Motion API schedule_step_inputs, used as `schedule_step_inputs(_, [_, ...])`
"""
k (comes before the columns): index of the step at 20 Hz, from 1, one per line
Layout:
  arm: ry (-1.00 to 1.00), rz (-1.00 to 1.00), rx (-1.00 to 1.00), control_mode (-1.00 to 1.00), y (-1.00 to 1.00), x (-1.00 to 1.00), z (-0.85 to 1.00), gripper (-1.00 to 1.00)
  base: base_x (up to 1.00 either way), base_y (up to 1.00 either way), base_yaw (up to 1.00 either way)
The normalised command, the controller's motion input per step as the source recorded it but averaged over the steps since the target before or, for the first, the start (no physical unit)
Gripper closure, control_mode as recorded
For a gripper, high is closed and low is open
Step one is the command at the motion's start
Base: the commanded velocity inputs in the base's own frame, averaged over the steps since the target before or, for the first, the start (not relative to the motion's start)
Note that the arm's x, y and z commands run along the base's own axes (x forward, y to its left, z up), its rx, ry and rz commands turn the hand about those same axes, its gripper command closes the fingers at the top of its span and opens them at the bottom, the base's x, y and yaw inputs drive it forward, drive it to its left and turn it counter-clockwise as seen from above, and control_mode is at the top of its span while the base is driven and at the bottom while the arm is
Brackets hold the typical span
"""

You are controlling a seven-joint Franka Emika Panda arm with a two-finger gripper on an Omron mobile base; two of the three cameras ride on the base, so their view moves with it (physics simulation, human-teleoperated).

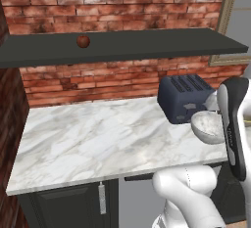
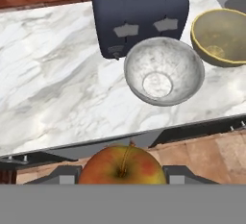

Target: Pick the apples from the cabinet and place them in one bowl. Pick the tangerine from the sink and place it in the other bowl.

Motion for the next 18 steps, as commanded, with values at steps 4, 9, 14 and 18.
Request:
schedule_step_inputs(4, [0.00,0.00,0.00,-1.00,-0.26,0.42,-0.26,1.00,0.00,0.00,0.00])
schedule_step_inputs(9, [0.00,0.00,0.00,-1.00,-0.28,0.42,-0.38,1.00,0.00,0.00,0.00])
schedule_step_inputs(14, [0.00,0.00,0.00,-1.00,-0.27,0.42,-0.34,1.00,0.00,0.00,0.00])
schedule_step_inputs(18, [0.00,0.00,0.00,-1.00,-0.17,0.54,-0.31,1.00,0.00,0.00,0.00])
